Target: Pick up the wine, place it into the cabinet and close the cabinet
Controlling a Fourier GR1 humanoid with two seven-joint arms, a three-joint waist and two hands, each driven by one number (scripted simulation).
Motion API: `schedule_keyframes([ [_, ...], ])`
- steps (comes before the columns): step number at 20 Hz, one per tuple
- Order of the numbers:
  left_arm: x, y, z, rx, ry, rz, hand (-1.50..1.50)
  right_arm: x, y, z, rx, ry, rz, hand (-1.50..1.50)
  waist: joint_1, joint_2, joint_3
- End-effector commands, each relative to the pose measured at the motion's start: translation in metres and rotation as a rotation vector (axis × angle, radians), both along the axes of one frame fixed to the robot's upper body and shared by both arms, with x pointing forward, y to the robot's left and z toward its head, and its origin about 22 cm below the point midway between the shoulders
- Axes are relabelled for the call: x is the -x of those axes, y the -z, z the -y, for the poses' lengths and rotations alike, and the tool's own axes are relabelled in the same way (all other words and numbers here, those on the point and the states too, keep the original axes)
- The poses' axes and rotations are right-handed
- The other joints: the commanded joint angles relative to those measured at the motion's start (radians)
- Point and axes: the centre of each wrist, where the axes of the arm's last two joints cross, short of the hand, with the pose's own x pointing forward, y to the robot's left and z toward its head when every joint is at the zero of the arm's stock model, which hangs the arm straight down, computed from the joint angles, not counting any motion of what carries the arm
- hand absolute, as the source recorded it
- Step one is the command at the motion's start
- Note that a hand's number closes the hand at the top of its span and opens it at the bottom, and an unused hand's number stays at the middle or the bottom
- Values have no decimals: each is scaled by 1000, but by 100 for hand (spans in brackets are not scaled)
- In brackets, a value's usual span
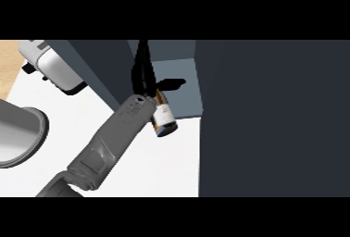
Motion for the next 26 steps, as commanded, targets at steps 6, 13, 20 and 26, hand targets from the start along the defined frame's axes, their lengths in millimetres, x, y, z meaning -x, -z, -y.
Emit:
schedule_keyframes([
  [6, 14, 7, -4, 173, 0, 122, -150, 20, -27, -4, -11, 13, 17, -150, 36, -13, 1],
  [13, 25, -7, 10, 328, 124, 155, -150, 21, -30, 3, 12, 39, 16, -150, 72, -23, 2],
  [20, 51, 8, 12, 381, 223, 165, -150, 29, -34, -10, -10, 62, 21, -150, 87, -26, 2],
  [26, 85, -1, 29, 456, 321, 162, -150, 35, -45, -11, -2, 82, 30, -150, 93, -31, 2],
])
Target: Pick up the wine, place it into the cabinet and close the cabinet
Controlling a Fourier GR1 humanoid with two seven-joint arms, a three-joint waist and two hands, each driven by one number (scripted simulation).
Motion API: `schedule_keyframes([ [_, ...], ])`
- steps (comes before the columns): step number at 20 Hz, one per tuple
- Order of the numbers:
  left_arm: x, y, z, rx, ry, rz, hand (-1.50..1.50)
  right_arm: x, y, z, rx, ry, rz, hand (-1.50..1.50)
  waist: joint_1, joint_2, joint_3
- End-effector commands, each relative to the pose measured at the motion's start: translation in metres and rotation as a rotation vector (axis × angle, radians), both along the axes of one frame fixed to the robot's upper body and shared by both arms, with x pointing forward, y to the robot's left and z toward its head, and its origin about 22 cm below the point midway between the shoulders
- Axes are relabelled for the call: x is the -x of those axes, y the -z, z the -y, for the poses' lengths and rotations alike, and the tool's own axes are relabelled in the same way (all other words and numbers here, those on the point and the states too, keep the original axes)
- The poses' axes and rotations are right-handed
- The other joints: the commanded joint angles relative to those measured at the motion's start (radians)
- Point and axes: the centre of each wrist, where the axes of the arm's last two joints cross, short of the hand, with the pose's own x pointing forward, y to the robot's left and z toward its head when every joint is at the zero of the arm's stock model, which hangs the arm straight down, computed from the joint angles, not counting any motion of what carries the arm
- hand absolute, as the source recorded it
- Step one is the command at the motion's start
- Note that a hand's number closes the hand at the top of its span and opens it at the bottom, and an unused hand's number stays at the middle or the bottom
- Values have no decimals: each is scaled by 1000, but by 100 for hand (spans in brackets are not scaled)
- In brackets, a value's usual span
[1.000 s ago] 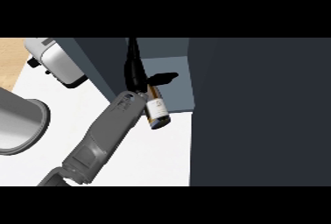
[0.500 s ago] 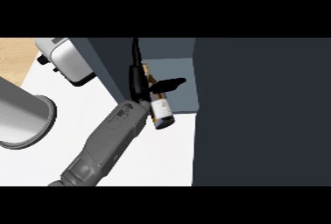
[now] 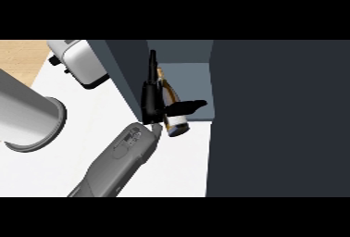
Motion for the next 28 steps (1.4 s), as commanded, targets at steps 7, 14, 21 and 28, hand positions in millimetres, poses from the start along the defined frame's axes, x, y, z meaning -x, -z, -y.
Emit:
schedule_keyframes([
  [7, 65, -13, -17, 107, 82, 27, -150, 23, -40, -4, 52, 44, 80, -150, 13, -2, 0],
  [14, 113, -16, -57, 102, 185, 16, -150, 21, -42, 6, 96, 54, 78, -150, 13, 0, 0],
  [21, 147, -22, -97, 111, 218, 5, -150, 24, -47, 4, 124, 8, 49, -150, 8, 3, 0],
  [28, 161, -46, -123, 128, 343, 24, 150, 24, -34, 5, 324, -227, 38, 150, -3, -2, 0],
])
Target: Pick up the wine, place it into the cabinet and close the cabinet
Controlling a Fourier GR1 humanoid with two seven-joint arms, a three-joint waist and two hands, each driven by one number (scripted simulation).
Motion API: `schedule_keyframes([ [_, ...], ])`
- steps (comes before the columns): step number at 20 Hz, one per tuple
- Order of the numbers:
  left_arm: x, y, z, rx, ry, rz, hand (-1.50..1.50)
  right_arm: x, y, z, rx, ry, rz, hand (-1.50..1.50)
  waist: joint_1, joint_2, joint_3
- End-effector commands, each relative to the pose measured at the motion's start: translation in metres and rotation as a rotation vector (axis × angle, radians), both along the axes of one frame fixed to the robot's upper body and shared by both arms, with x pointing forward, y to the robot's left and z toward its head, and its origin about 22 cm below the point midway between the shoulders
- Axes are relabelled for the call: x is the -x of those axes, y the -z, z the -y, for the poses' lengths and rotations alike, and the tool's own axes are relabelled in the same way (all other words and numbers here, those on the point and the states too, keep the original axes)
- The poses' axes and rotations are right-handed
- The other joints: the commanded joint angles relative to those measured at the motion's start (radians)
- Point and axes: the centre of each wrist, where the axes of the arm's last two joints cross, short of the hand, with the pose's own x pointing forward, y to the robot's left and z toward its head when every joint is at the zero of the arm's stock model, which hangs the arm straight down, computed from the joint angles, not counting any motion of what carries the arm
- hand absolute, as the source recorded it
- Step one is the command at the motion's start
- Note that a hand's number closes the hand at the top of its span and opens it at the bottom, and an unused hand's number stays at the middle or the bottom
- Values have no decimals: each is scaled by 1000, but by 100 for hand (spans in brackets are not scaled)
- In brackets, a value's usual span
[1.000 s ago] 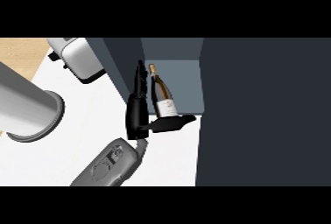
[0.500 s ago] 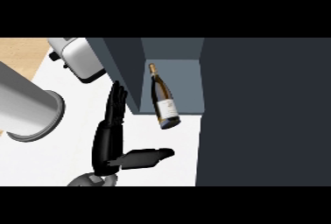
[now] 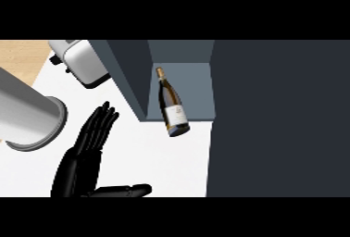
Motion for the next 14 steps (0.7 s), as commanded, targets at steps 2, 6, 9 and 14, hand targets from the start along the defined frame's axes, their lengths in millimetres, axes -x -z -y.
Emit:
schedule_keyframes([
  [2, 18, -6, -34, 2, 80, -16, 150, 19, -35, 0, 155, -108, 57, 150, 4, 1, -1],
  [6, 13, 4, -65, 6, 63, -9, 150, 27, -31, -4, 114, -85, 63, 150, -5, 3, 0],
  [9, 34, 18, -74, 12, 66, -11, 150, 20, -27, -4, 87, -101, 90, 150, 4, 2, 0],
  [14, 31, -3, -93, 11, 76, 1, 150, 11, -16, -8, -33, -184, 33, 150, 8, 3, 1],
])
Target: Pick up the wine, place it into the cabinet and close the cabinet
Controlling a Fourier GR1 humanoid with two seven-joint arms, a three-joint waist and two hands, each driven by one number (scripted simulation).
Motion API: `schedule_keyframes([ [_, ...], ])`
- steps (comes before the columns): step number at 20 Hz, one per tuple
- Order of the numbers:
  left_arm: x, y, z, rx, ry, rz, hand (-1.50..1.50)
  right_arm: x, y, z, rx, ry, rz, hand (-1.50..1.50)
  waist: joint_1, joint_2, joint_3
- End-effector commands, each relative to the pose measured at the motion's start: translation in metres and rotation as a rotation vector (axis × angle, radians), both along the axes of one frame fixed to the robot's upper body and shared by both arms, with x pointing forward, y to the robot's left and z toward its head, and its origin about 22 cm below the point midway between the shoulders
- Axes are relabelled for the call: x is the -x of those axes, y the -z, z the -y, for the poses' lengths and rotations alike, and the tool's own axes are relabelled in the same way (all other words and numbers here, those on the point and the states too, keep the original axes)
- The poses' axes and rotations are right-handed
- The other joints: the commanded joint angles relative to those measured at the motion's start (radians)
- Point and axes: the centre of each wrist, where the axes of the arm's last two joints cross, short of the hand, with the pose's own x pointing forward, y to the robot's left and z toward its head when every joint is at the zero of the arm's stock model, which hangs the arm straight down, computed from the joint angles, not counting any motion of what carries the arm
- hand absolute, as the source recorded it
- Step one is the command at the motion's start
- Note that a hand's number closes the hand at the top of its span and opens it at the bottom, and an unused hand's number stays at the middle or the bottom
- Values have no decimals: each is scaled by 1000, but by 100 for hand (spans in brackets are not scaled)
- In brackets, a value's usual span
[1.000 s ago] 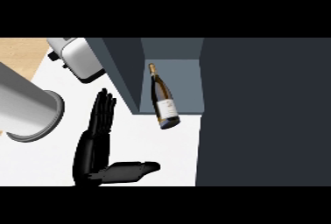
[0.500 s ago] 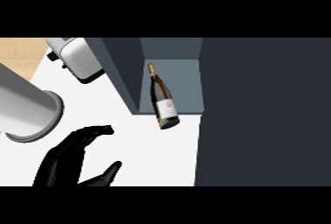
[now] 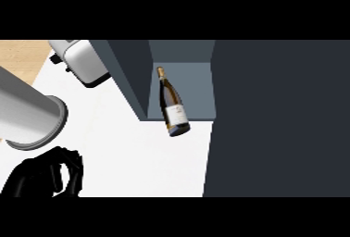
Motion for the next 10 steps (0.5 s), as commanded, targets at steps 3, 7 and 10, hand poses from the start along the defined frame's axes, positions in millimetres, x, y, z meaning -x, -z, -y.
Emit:
schedule_keyframes([
  [3, 4, -8, -13, -2, 7, -4, 150, 6, -23, -18, -85, -180, 9, 150, 7, 0, 1],
  [7, 5, -10, -30, -4, 13, -11, 150, 9, -34, -40, -81, -237, 18, 150, 9, -1, 0],
  [10, 16, -16, -28, -11, 22, 1, 150, -1, -35, -53, -78, -303, 22, 150, 18, -1, 1],
])
